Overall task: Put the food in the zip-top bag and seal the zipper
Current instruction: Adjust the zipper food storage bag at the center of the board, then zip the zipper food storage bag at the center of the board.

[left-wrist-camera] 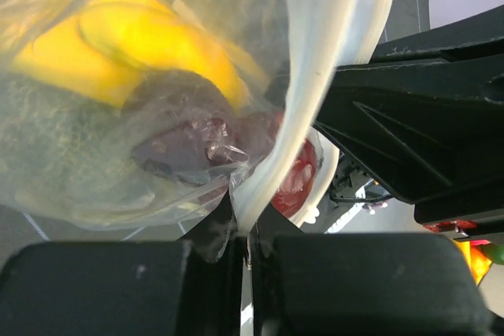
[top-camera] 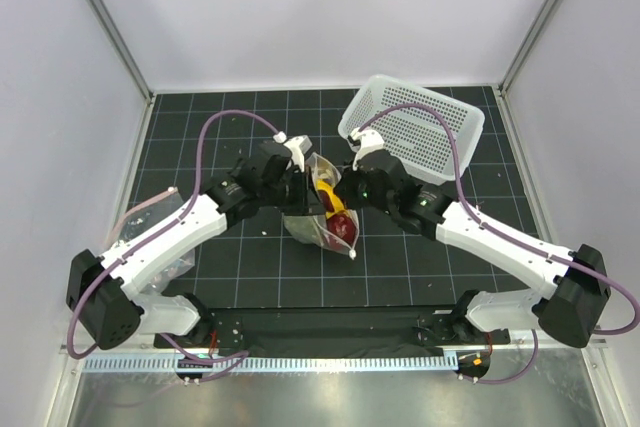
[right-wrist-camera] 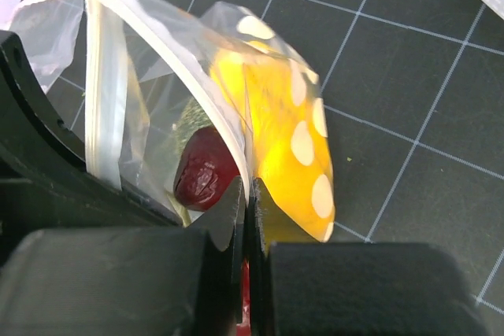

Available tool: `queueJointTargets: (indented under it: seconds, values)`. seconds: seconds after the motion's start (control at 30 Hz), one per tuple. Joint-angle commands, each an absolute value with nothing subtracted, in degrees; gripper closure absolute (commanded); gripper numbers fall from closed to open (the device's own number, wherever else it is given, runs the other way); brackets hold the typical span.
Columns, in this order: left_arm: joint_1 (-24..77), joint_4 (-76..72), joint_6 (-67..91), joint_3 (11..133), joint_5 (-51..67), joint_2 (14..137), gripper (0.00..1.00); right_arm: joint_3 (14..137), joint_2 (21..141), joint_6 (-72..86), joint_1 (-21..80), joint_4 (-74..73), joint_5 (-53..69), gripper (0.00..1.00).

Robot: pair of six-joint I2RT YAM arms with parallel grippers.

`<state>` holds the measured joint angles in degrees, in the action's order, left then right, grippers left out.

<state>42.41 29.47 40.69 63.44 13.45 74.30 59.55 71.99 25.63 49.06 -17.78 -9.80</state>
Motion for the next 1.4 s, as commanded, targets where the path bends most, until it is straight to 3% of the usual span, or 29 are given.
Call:
queueJointTargets:
  seconds: [0.0,0.3,0.5,0.6,0.63,0.73,0.77,1.37]
  values:
    - [42.45,27.17,39.37,65.48,12.31,71.20,0.97,59.77,69.17,25.58,49.39,-13.45,-7.74,0.99]
    - [38.43,18.90,44.64,59.25,15.81,67.59,1.00,57.66,66.71,23.82,49.48,-7.83,5.60,0.99]
    - [33.05,10.81,52.46,54.50,26.71,69.78,1.00,58.97,70.31,23.91,49.66,-7.21,10.72,0.93]
    - [32.70,9.58,53.26,54.49,28.39,71.62,1.00,59.41,71.63,23.91,49.83,-7.30,12.13,0.76]
    - [32.52,9.41,53.78,54.32,28.65,72.07,1.00,59.50,71.80,23.91,49.92,-7.38,12.13,0.59]
    - [31.91,8.35,54.66,53.88,29.27,72.68,1.00,59.50,72.07,23.38,50.89,-8.08,9.94,0.36]
    - [31.73,8.00,54.84,53.70,29.44,72.60,1.00,59.68,72.24,23.03,51.41,-8.61,7.50,0.34]
    - [29.09,7.56,55.46,52.12,28.12,70.66,1.00,66.35,75.84,21.80,64.06,-22.49,-27.58,0.27]
